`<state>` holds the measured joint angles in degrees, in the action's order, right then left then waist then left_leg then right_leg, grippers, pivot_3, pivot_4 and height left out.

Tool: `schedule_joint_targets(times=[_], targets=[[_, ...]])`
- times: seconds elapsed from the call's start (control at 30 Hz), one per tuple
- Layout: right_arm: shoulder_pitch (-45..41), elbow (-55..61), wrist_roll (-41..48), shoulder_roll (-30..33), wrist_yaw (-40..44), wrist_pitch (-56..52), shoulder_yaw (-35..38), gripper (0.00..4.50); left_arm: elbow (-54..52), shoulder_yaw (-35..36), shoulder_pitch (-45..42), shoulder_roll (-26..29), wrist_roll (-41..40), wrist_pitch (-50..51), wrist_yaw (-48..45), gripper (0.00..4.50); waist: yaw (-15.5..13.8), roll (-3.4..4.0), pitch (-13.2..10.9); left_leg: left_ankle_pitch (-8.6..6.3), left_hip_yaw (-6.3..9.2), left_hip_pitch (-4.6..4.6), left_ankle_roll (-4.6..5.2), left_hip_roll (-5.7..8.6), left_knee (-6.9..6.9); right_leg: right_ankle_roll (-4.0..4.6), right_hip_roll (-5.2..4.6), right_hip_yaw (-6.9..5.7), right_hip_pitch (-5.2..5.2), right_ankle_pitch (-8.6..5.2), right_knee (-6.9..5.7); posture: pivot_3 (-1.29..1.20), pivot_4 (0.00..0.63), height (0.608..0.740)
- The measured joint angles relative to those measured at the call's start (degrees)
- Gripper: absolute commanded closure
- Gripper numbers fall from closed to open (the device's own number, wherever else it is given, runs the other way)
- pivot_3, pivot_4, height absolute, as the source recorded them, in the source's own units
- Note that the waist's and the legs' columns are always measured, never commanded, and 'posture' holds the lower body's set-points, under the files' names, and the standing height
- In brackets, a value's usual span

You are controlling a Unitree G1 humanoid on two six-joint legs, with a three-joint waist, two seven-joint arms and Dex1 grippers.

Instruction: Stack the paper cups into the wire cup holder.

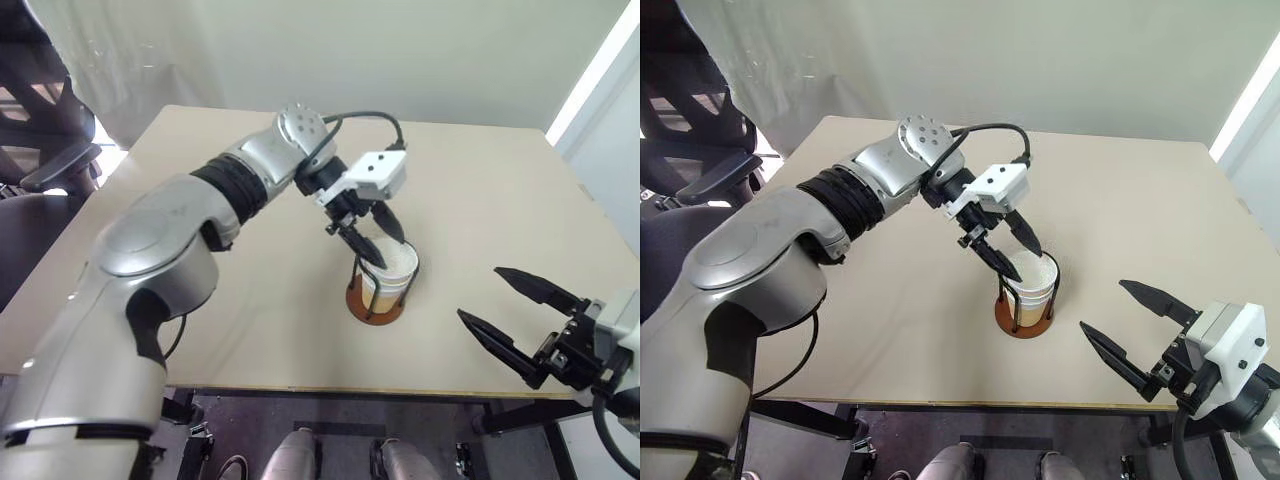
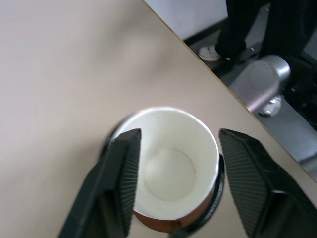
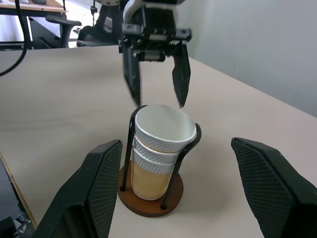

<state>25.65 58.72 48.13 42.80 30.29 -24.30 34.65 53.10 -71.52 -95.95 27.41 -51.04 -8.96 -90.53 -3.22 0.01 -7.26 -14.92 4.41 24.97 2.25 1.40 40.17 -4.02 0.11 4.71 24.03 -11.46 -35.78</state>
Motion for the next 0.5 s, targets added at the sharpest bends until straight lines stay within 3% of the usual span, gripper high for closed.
schedule_joint_targets(times=[0.27,0.5], targets=[[-6.01,-2.89,-0.03,2.01,1.14,-0.04,-2.99,0.87,7.32,20.37,0.42,-1.71,1.73,2.93,-0.07,1.85,0.11,0.02,-0.01,0.09,-0.06,-0.01,-0.15,0.01,-0.07,-0.06,-0.01,0.02,0.02,-0.04,0.06,0.0,0.15,0.74],[-17.94,-14.81,-7.78,5.54,1.6,-0.89,-10.37,0.87,10.6,41.96,9.3,4.81,8.62,8.13,2.27,1.85,1.09,0.15,0.03,0.24,-0.08,-0.05,-0.31,0.01,-0.08,-0.04,-0.01,0.06,0.16,-0.03,-0.04,0.0,0.15,0.74]])
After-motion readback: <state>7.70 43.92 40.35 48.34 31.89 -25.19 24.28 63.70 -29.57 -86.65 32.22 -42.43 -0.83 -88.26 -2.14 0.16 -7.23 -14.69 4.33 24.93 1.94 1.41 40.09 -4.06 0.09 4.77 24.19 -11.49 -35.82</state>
